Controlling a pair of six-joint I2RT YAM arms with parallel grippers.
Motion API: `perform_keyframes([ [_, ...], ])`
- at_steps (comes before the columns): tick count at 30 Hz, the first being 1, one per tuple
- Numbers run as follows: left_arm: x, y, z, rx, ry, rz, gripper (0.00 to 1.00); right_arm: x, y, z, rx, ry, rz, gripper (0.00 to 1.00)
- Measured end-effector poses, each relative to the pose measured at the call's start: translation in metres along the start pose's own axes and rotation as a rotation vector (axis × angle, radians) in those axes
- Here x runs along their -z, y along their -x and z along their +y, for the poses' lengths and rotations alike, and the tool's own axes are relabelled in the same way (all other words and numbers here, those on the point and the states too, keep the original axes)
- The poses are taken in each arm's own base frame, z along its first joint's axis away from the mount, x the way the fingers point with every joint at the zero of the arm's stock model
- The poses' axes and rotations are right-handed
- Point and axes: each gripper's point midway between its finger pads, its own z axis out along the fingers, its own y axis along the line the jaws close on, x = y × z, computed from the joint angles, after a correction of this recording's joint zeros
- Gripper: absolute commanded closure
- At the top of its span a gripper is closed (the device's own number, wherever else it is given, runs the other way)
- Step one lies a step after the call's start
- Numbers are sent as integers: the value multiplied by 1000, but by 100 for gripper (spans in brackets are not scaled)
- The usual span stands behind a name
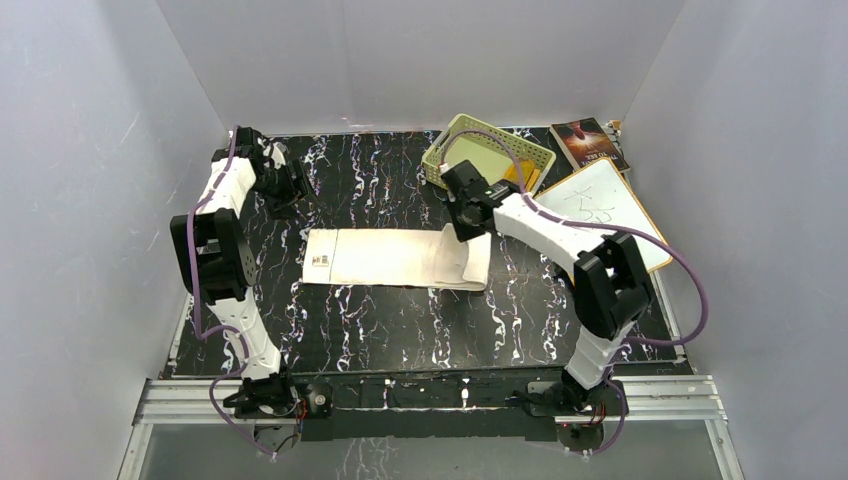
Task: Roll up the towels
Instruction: Fold the towel at the center of the board.
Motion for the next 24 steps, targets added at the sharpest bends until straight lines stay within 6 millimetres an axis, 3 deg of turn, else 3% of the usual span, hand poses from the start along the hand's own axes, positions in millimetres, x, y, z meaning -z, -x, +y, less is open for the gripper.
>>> perform_keyframes([
  [4, 1, 0, 4, 2, 15, 0, 30, -18, 8, 29, 31, 68, 6, 98],
  [9, 1, 1, 8, -4, 24, -2, 30, -39, -3, 51, 42, 120, 71, 95],
  [15, 1, 0, 9, -12, 26, 0, 30, -46, -3, 69, 50, 151, 97, 71],
  [20, -1, -4, 11, -12, 28, 8, 29, -53, -12, 80, 62, 157, 134, 60],
  [24, -4, -9, 15, -7, 32, 24, 29, -56, -23, 81, 72, 148, 175, 59],
])
